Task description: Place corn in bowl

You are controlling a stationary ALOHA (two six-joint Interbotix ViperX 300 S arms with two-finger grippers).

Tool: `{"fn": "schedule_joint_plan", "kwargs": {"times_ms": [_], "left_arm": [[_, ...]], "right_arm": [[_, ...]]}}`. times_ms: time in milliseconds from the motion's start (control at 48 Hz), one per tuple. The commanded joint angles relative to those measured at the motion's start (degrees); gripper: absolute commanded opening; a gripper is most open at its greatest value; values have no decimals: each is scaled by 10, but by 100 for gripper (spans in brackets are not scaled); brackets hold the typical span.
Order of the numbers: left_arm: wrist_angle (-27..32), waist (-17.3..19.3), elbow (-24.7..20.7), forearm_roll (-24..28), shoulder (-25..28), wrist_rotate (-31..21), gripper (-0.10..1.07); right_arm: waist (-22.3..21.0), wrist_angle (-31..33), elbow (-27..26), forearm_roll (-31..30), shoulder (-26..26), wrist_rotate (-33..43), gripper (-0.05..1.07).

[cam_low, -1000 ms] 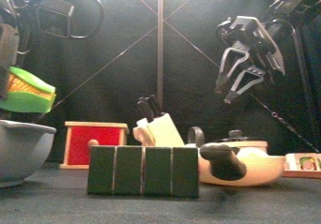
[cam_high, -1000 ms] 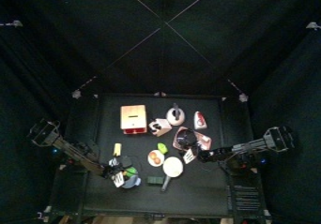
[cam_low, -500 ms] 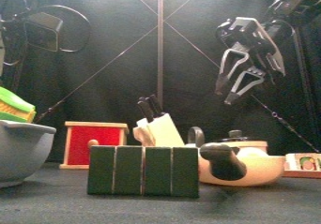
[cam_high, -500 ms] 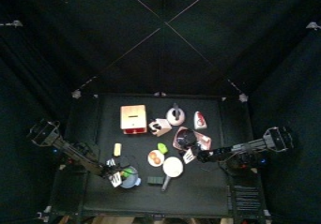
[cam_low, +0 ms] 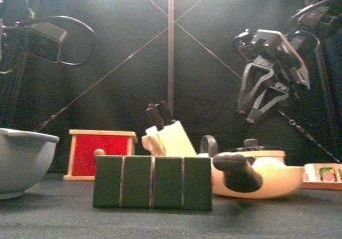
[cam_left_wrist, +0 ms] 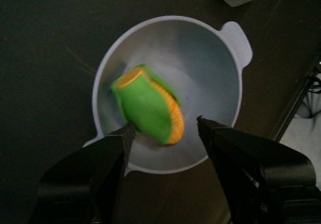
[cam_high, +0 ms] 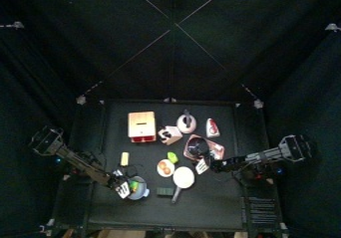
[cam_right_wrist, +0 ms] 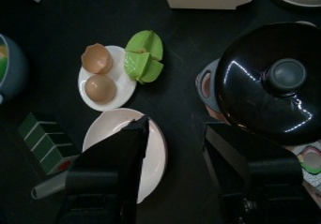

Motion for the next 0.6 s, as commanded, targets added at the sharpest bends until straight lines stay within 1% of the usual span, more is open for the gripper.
{"fn": "schedule_joint_plan", "kwargs": {"times_ms": [0, 208, 396, 583], "left_arm": [[-15, 4, -12, 1, -5, 2, 91], [-40, 21, -12, 21, -5, 3, 91], [-65, 26, -12, 59, -5, 0, 91], [-90, 33, -13, 85, -7, -1, 91]], "right_arm": [[-3, -4, -7, -2, -7, -2, 80], [-3, -7, -12, -5, -10, -2, 80], [-3, -6, -15, -4, -11, -2, 80], [-4, -4, -17, -5, -11, -2, 80]]}}
